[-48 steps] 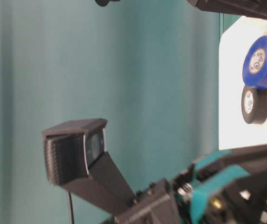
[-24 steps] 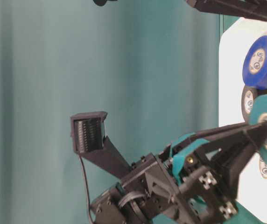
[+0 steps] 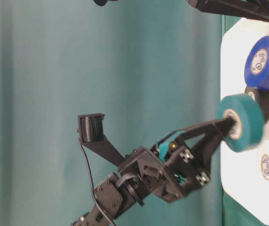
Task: Put the tape alternately from left to right into the white case.
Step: 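Carry the teal roll up into the white tray with the left gripper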
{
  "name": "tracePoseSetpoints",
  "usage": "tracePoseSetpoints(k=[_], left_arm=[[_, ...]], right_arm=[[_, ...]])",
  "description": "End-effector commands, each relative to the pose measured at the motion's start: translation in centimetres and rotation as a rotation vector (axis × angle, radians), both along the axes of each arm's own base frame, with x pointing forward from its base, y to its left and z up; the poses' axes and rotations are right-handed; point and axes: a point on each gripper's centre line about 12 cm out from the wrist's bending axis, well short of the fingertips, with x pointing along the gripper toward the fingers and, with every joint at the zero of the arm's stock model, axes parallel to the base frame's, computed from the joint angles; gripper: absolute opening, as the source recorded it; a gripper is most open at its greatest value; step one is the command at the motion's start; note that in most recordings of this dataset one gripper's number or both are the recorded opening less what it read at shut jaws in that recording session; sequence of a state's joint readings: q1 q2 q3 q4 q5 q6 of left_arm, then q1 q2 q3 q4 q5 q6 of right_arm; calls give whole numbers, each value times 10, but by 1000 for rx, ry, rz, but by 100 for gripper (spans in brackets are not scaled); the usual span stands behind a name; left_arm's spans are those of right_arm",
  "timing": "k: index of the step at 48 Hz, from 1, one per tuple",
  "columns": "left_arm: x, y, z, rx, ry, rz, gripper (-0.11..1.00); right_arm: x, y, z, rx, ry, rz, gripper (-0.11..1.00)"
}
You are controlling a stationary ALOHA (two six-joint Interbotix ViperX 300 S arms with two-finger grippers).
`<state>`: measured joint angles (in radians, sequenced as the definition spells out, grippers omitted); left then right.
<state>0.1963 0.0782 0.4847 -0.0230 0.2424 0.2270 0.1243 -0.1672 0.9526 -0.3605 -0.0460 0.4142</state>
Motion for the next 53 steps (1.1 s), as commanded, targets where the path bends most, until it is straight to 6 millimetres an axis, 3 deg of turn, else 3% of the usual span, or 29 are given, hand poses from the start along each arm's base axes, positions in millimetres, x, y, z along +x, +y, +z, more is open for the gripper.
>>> tracePoseSetpoints(k=[1, 23, 53], left_arm=[[8, 12, 15, 19, -51, 18, 24], [8, 55, 9, 58, -34, 73, 24], [7, 53, 7, 54, -27, 71, 24]], right_arm=[[2, 1, 6, 8, -29, 4, 76], [3, 2, 5, 10, -28, 6, 76], [3, 2, 5, 10, -28, 6, 76]])
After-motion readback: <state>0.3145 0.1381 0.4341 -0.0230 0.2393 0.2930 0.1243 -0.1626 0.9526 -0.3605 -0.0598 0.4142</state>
